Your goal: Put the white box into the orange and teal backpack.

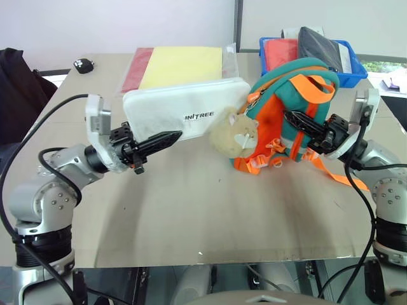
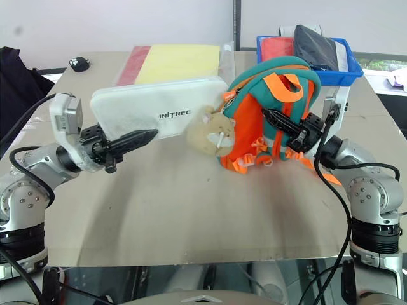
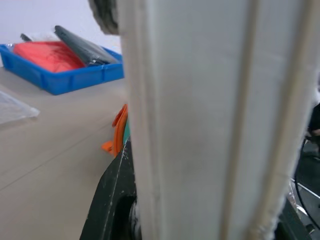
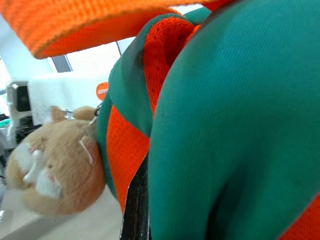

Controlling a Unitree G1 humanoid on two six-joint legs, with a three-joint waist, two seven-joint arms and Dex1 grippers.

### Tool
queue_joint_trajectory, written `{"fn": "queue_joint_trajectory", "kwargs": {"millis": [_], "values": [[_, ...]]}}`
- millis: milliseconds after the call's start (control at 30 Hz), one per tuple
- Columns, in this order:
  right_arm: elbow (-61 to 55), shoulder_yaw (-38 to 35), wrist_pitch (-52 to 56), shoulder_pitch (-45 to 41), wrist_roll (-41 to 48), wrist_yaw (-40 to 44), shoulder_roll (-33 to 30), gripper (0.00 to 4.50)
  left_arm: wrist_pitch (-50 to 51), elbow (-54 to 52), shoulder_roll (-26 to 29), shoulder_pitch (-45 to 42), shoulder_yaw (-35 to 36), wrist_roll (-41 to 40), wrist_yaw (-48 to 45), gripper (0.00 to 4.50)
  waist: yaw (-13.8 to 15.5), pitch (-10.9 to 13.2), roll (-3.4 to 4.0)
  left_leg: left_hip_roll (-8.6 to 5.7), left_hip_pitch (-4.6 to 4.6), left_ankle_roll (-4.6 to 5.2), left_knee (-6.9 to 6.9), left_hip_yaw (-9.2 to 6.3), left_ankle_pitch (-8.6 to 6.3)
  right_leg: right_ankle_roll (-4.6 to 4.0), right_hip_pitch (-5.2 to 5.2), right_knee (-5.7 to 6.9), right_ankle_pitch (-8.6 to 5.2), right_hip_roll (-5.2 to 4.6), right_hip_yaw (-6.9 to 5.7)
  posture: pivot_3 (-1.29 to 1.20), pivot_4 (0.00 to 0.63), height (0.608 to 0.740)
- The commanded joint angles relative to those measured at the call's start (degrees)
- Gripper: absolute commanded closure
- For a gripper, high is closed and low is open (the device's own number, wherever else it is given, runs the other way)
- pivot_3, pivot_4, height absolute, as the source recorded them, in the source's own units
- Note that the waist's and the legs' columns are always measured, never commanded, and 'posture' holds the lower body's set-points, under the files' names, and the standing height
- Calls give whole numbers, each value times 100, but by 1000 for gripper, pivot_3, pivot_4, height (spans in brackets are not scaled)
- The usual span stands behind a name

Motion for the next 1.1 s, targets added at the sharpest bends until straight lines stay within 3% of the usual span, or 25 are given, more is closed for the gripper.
{"fn": "queue_joint_trajectory", "kwargs": {"millis": [33, 233, 367, 500, 700, 833, 1000, 1100], "values": [[-21, -20, -228, -124, -69, -1, 55, 4384, 133, -584, 150, 127, 628, -777, 60, 3377, -20, 0, 0, 1, 0, 0, 0, 0, 0, 0, 0, 0, 0, 0, 0, 0, 150, 740], [117, 47, -340, -150, -185, 8, 189, 4384, 486, -969, 249, 688, 1228, -1662, 492, 3377, -29, 0, 0, 2, 2, 0, 0, 1, 0, 0, 0, 3, 0, 1, 2, 0, 150, 740], [187, 83, -377, -220, -189, 22, 246, 4384, 260, -1036, 269, 823, 1024, -1242, 585, 3377, -16, 1, 3, 3, 3, 0, 0, 0, 0, 0, 1, 5, 0, 2, 1, 0, 150, 740], [227, 124, -410, -271, -195, 44, 279, 4384, -575, -697, -34, 450, 491, -138, 806, 3377, 13, 1, 2, -2, 4, 0, 0, 1, 0, 0, 3, 2, 0, 1, -1, 0, 150, 740], [182, 114, -428, -243, -189, 21, 307, 4384, -966, -446, -126, 398, 219, 309, 599, 3377, -14, 1, 2, -1, 3, 0, -6, 1, 0, 0, 0, -2, 0, 2, 0, 0, 150, 740], [108, 77, -453, -167, -182, -26, 316, 4384, -828, -421, -38, 486, 131, 148, 330, 3377, -12, 1, 2, 0, 3, 0, -5, 1, 0, 0, 0, 2, 0, 2, -1, 0, 150, 740], [110, 91, -477, -167, -189, -32, 329, 4384, -1118, -197, 91, 431, -237, 647, -65, 3377, -11, 1, 2, 0, 3, 0, -5, 1, 0, 0, 0, 1, 0, 2, -1, 0, 150, 740], [123, 105, -498, -194, -199, -35, 352, 4384, -1617, 45, 295, 323, -768, 1403, -457, 3377, -12, 1, 2, 0, 3, 0, -5, 1, 0, 0, 0, 1, 0, 2, -2, 0, 150, 740]]}}
